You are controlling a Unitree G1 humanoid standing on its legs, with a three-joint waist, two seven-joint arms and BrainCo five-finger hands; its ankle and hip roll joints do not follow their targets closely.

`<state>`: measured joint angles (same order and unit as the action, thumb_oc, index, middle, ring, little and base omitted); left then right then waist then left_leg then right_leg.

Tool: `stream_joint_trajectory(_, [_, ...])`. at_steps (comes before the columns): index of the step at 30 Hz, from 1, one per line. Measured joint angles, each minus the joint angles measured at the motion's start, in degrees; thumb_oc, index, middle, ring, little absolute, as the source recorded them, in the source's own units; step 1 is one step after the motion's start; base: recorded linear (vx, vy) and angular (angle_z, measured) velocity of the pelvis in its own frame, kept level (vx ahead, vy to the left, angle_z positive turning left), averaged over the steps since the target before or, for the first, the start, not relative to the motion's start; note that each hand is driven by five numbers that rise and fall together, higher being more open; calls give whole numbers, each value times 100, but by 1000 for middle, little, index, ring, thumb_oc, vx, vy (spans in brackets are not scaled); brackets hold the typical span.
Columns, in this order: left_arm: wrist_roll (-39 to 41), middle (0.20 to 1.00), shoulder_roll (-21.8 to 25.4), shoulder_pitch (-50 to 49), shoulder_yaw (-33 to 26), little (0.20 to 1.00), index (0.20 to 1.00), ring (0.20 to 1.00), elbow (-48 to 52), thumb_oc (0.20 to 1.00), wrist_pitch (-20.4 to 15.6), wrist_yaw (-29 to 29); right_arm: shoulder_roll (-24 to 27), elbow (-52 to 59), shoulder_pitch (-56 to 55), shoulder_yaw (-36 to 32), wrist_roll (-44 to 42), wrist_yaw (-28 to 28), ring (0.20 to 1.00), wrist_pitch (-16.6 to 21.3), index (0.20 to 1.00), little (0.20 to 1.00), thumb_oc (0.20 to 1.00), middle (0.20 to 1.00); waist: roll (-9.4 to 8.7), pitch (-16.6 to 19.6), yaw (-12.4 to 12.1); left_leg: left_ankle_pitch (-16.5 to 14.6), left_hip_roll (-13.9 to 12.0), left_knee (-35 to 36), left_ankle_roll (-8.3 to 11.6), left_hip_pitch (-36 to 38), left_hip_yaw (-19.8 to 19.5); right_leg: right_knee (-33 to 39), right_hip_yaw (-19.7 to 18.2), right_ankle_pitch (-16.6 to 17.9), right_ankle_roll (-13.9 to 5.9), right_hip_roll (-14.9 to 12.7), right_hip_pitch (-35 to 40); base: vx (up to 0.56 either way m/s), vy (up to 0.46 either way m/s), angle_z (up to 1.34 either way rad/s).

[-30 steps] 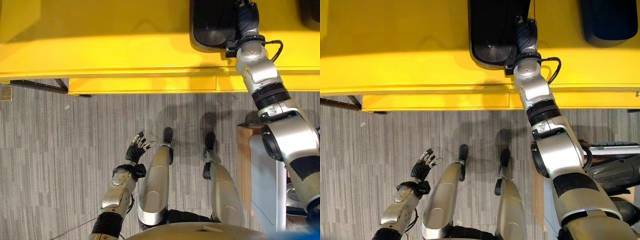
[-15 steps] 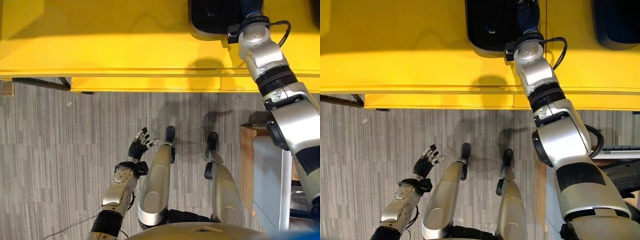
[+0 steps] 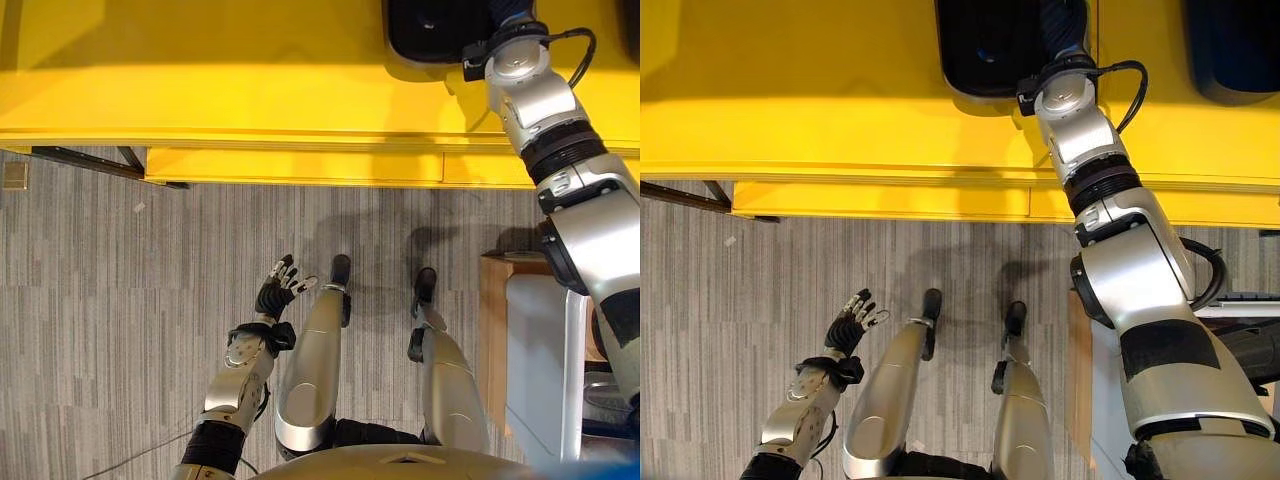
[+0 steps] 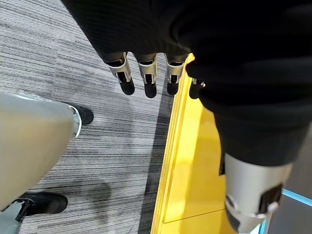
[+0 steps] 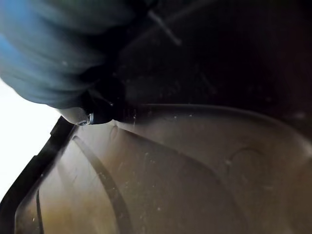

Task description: Move parts from the plastic box to the shelf.

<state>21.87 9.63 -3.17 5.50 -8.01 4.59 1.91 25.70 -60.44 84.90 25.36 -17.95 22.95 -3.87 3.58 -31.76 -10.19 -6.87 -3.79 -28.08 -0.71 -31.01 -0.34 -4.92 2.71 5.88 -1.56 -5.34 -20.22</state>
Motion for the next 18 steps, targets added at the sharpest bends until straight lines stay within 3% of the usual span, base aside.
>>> stream_joint_trajectory(1, [0, 1000, 0, 0, -1, 1000, 1000, 1000, 0, 1000, 0, 2, 3, -20, 0, -1, -11, 0, 1000, 0, 1000, 1000, 1000, 1000, 0, 0, 6, -9, 2, 0, -4, 0, 3, -6, 0, 15, -19, -4, 0, 0, 0, 0])
stream_joint_trajectory(18, [6, 1000, 27, 1, -1, 1000, 1000, 1000, 0, 1000, 2, 97, -231, 154, 310, -239, -333, 146, 1000, 113, 1000, 1000, 1000, 1000, -2, 1, 196, -47, -21, -83, 32, 9, -8, -95, 0, -7, -27, 9, -1, 0, 0, 0])
